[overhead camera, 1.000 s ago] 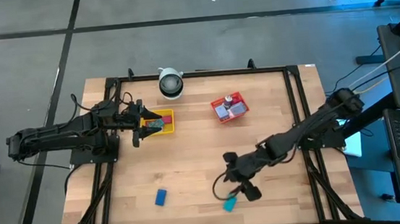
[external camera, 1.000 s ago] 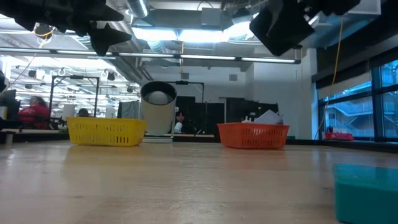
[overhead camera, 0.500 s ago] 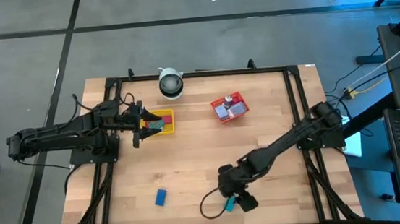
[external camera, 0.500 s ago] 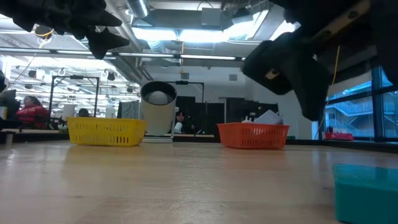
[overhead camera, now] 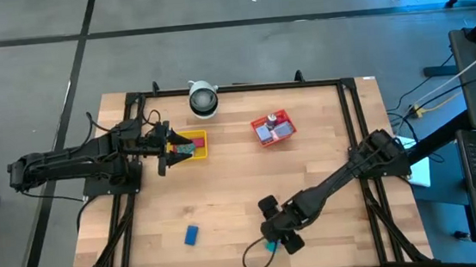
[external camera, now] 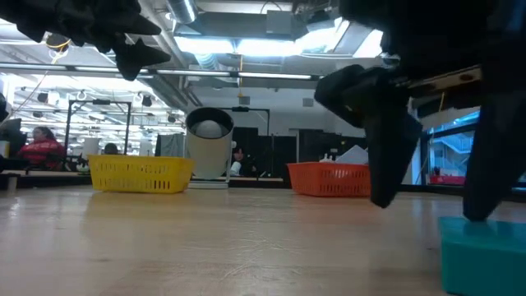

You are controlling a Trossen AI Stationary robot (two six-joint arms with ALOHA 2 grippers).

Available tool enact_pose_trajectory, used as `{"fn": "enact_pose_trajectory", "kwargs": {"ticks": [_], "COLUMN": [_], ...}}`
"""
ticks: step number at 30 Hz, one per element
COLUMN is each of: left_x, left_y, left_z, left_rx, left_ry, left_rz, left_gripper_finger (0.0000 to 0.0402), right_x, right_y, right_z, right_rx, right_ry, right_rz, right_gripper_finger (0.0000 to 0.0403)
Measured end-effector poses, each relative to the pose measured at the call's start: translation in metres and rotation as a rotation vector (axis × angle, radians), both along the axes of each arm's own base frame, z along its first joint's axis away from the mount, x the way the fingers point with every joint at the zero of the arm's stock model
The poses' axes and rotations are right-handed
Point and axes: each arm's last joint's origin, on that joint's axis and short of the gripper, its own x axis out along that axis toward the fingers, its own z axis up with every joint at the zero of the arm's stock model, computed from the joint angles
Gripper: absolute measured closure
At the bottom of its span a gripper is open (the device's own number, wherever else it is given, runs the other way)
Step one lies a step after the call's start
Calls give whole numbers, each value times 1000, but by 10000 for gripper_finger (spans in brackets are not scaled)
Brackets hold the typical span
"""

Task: Pick & Place Office items
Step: Put the light blue digital timer into the yellow bin

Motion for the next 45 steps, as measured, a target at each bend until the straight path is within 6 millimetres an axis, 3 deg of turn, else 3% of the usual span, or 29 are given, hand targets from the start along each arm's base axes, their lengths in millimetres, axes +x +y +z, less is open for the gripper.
{"fn": "enact_pose_trajectory", "kwargs": {"ticks": [7,13,17,27,31,38,45], "left_x": [0,0,0,1,1,1,0], "left_y": [-1,-1,-1,-7,-8,-8,-9], "left_z": [0,0,0,0,-1,-2,-5], "left_rx": [-48,-54,-63,-60,-49,-57,-68], "left_ry": [-2,-1,-2,3,12,20,51], "left_rz": [-29,-27,-24,-69,-83,-80,-79], "left_gripper_finger": [148,148,148,148,148,148,148], "right_x": [-11,-22,-17,-21,-23,-14,-29], "right_y": [21,43,43,36,41,52,70], "right_z": [-3,6,14,11,16,44,46], "right_rx": [-28,-23,-72,-30,25,103,146], "right_ry": [-23,13,-32,87,134,108,148], "right_rz": [53,80,19,-42,-76,-88,-103], "right_gripper_finger": [175,175,175,175,175,175,175]}}
